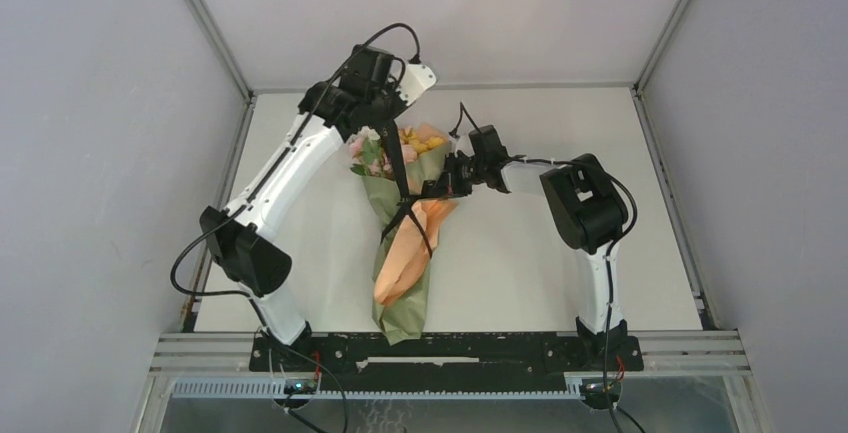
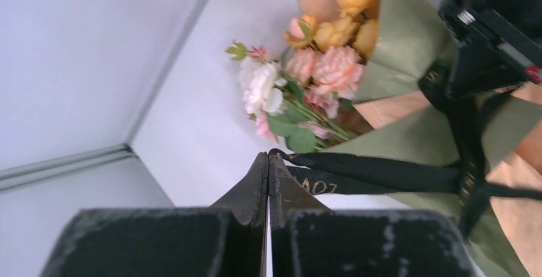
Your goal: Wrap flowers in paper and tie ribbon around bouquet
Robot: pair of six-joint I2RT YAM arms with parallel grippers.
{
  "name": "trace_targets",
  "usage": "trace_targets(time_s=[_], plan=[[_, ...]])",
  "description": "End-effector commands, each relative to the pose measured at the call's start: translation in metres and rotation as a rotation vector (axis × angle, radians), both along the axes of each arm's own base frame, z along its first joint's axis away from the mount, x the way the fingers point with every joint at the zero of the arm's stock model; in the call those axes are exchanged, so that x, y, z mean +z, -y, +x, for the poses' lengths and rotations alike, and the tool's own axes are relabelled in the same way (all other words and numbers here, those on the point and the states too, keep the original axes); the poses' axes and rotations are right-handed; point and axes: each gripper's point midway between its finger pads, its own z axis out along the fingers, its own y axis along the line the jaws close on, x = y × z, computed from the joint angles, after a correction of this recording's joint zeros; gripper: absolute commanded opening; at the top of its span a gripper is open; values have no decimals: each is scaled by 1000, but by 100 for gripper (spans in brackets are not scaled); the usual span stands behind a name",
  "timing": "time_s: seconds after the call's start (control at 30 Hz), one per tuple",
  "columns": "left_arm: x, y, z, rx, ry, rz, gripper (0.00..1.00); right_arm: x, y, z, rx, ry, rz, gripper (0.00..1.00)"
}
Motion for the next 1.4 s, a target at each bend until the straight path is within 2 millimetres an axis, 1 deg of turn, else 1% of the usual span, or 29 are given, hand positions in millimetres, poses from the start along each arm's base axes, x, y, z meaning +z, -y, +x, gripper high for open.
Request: trace_targets(time_s=[0.0, 0.1, 0.17, 0.2, 0.27, 0.3, 0.4, 0.43, 0.47, 0.5, 0.53, 0.57, 0.6, 0.67, 0.7, 0.73, 0.77, 0.8, 0.83, 0.9, 0.93, 0.97, 1.0, 1.07, 1.1, 1.17, 1.27, 1.37], plan=[[33, 2, 24, 17, 249, 136, 0, 20, -11, -20, 117, 60, 29, 0], [26, -4, 37, 58, 321, 221, 0, 19, -10, -23, 128, 57, 26, 0], [17, -15, 49, 118, 367, 293, 0, 17, -10, -24, 130, 58, 21, 0], [9, -18, 52, 131, 362, 319, 0, 17, -9, -23, 129, 59, 21, 0], [-17, -21, 53, 125, 294, 324, 0, 17, -10, -24, 135, 58, 22, 0], [-30, -21, 51, 114, 239, 295, 0, 17, -10, -24, 137, 61, 23, 0], [-62, -27, 46, 140, 38, 129, 0, 16, -8, -30, 140, 39, 5, 0], [-70, -32, 46, 167, -19, 82, 5, 16, -8, -30, 141, 39, 4, 0], [-77, -37, 45, 213, -69, 36, 21, 15, -8, -31, 143, 36, 0, 0], [-82, -44, 42, 248, -114, 13, 43, 14, -8, -32, 145, 35, -2, 0], [-83, -49, 36, 267, -156, -10, 62, 14, -8, -32, 143, 33, -6, 0], [-82, -50, 23, 259, -207, -37, 72, 14, -7, -32, 140, 32, -8, 0], [-80, -45, 6, 215, -263, -82, 79, 14, -7, -33, 139, 28, -11, 0], [-65, -41, -29, 137, -308, -137, 92, 14, -7, -32, 136, 29, -12, 0], [-58, -40, -48, 111, -329, -158, 97, 14, -7, -32, 132, 28, -13, 0], [-54, -38, -67, 86, -359, -187, 98, 14, -7, -32, 129, 24, -12, 0], [-47, -36, -87, 52, -383, -217, 98, 14, -7, -31, 123, 23, -12, 0], [-59, -34, -108, 26, -446, -218, 94, 14, -7, -30, 115, 21, -12, 0], [-72, -34, -126, 7, -499, -207, 85, 15, -7, -29, 108, 22, -12, 0], [-111, -36, -159, -20, -612, -139, 63, 20, -8, -26, 95, 28, -9, 0], [-132, -39, -176, -40, -675, -88, 56, 23, -8, -25, 90, 35, -7, 0], [-151, -42, -188, -53, -723, -37, 51, 26, -8, -24, 85, 41, -6, 0], [-167, -46, -199, -64, -768, 11, 48, 30, -8, -24, 84, 48, -4, 0], [-189, -45, -214, -101, -829, 60, 46, 35, -7, -22, 77, 56, 0, 0], [-195, -40, -220, -131, -843, 70, 47, 37, -7, -23, 76, 57, -1, 0], [-200, -28, -227, -197, -840, 95, 51, 37, -6, -23, 70, 54, -9, 0], [-194, 6, -238, -317, -824, 57, 56, 35, -6, -23, 62, 50, -18, 0], [-183, 35, -239, -405, -753, 41, 60, 37, -6, -22, 48, 48, -2, 0]])
